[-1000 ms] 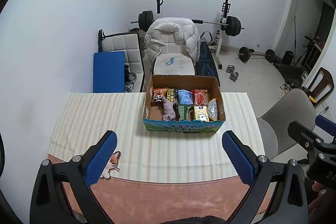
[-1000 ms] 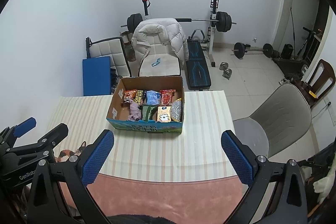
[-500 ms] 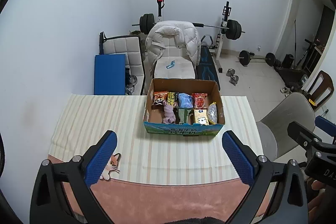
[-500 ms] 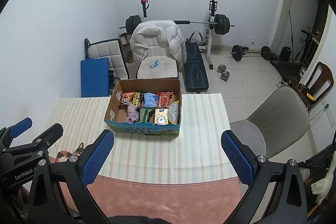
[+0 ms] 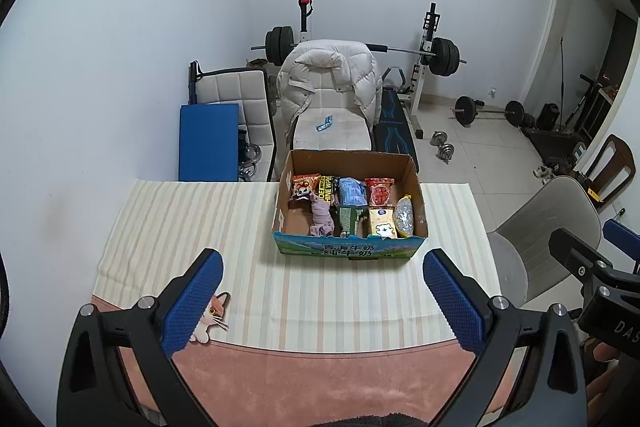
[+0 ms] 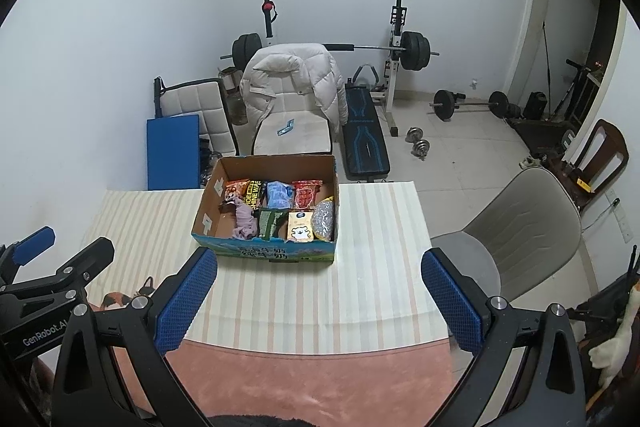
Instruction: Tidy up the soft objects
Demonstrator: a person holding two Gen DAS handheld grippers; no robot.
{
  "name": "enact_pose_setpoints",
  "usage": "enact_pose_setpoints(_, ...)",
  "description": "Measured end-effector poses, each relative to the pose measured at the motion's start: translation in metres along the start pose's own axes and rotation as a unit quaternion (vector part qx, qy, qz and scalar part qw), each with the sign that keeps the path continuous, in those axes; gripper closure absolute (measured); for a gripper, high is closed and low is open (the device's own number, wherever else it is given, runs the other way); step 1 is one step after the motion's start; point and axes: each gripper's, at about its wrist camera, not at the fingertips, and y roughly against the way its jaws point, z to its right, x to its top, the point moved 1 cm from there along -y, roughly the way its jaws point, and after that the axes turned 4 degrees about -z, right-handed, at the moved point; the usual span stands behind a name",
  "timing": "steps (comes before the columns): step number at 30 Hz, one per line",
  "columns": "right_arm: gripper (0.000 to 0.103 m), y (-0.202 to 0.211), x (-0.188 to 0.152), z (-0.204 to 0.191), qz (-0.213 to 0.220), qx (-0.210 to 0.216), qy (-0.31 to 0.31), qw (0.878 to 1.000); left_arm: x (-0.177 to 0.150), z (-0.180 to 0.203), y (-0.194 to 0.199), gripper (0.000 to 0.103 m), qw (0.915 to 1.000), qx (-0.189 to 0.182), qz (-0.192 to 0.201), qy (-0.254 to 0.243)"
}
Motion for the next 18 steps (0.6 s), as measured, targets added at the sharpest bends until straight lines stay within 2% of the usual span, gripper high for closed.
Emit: enact_pose_setpoints(18,0.0,0.0024,-0.0003,-0.002,0.004,-0.009,0.006,1.0,0.0027,0.0004,0.0,0.0,1.0,-0.002,-0.003,0.0)
